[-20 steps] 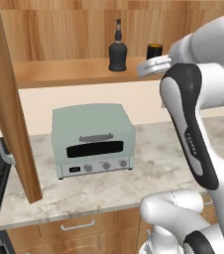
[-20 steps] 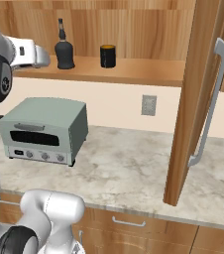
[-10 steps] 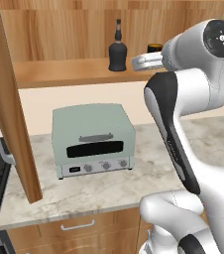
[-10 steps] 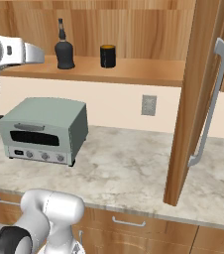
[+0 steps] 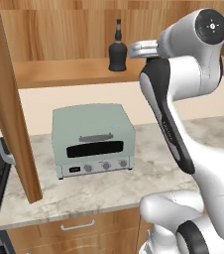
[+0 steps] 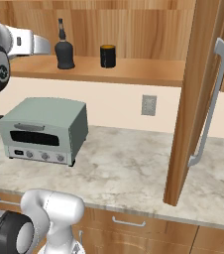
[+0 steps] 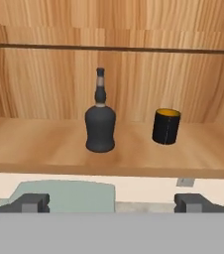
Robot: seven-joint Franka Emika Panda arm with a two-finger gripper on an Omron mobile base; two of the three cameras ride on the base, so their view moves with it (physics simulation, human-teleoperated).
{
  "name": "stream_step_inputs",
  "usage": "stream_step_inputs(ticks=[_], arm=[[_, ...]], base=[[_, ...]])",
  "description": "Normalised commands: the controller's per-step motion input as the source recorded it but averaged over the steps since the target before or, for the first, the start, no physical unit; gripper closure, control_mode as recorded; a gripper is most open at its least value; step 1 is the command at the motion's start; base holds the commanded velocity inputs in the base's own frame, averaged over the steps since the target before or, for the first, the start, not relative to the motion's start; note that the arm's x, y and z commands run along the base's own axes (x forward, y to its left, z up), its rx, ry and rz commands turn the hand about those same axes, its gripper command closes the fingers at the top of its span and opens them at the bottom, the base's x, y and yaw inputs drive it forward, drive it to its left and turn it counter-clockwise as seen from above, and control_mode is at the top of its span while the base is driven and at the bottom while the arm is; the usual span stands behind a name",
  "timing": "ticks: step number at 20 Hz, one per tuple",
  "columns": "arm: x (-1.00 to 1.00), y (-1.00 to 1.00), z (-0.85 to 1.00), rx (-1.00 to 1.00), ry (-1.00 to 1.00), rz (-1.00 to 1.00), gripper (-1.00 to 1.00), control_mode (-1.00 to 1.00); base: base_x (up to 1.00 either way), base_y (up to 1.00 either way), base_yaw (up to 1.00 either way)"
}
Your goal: Open the cabinet directly in front. Then move the liquor and the mug to the dining counter with the candle on it.
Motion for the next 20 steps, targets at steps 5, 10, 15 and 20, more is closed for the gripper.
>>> stream_step_inputs(ticks=[5,10,15,20], arm=[[0.44,0.0,0.08,0.02,0.0,0.0,-1.0,-1.0],[0.56,0.0,0.0,0.0,0.0,0.0,-1.0,-1.0],[0.59,0.0,0.0,0.0,0.0,0.0,-1.0,-1.0],[0.58,0.0,0.0,0.0,0.0,0.0,-1.0,-1.0]], base=[[0.0,0.0,0.0],[0.0,0.0,0.0],[0.0,0.0,0.0],[0.0,0.0,0.0]])
